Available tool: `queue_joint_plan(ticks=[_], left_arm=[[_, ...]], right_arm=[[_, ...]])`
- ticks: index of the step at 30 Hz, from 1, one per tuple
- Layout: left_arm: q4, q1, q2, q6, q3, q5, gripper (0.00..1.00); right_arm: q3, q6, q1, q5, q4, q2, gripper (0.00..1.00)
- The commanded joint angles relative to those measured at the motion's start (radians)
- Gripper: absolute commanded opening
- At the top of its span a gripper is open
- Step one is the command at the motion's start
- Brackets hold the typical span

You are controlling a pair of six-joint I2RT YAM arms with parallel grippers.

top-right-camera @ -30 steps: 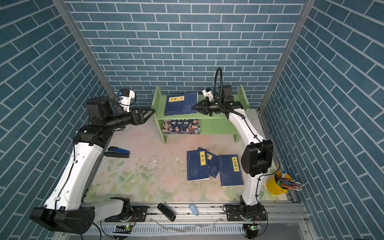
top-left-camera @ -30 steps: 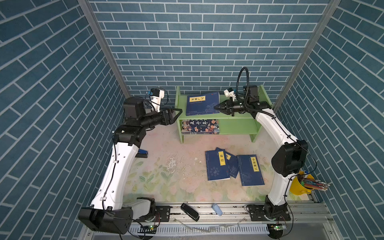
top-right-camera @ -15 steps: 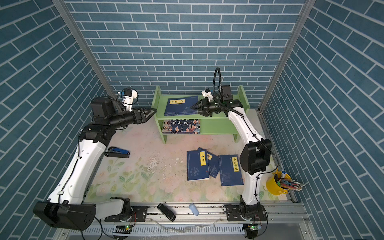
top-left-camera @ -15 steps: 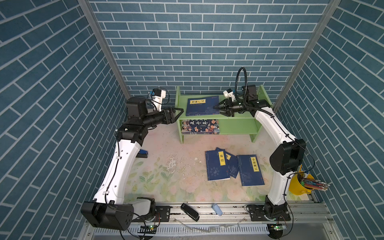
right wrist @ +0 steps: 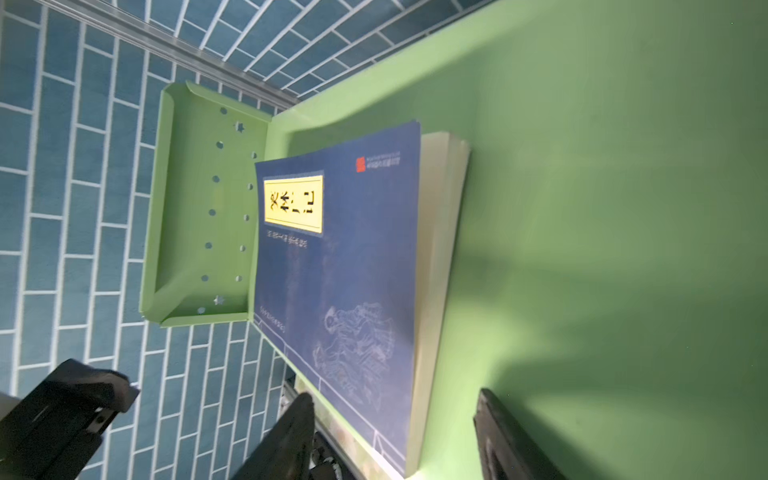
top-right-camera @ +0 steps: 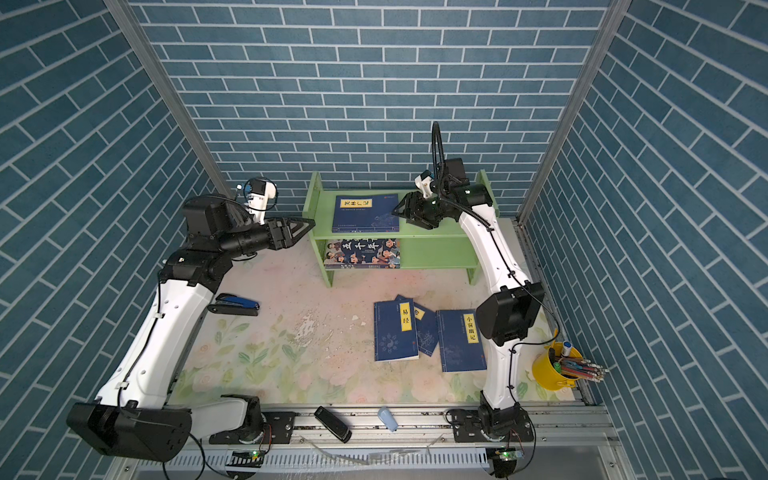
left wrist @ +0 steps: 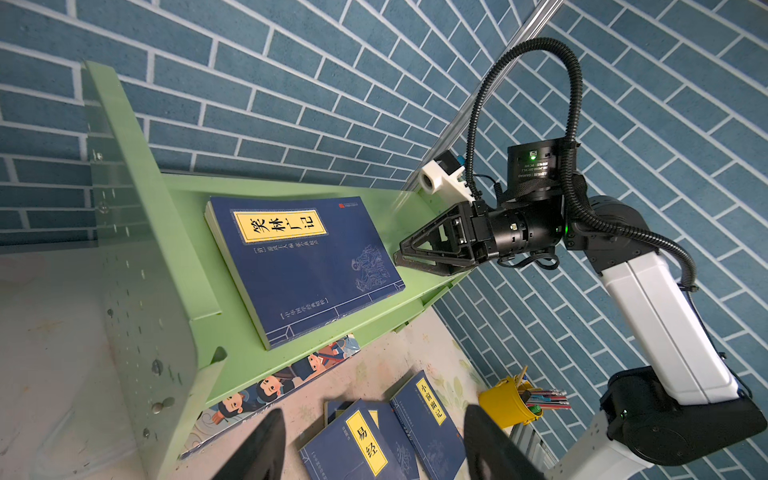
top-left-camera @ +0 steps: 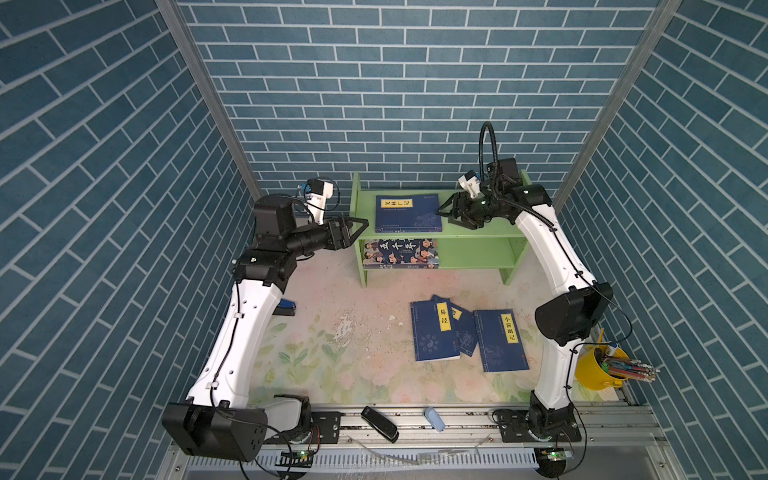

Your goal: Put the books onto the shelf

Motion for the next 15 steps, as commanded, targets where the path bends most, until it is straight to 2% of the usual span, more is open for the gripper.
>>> queue_joint_plan(ticks=[1, 9, 15], left_arm=[[0.007, 0.008, -0.017, 0.022, -0.005, 0.011, 0.69], [0.032, 0.021, -0.017, 0.015, -0.001, -0.002, 0.69], [0.052, 0.034, -0.017, -0.006, -0.006, 0.003, 0.69]], right_arm=[[0.021, -0.076, 0.002, 0.127, -0.059, 0.016, 0.64], [0.062, -0.048, 0.004, 0.030, 0.061, 0.087, 0.64], [0.163, -0.055, 0.025, -0.013, 0.035, 0.169, 0.61]])
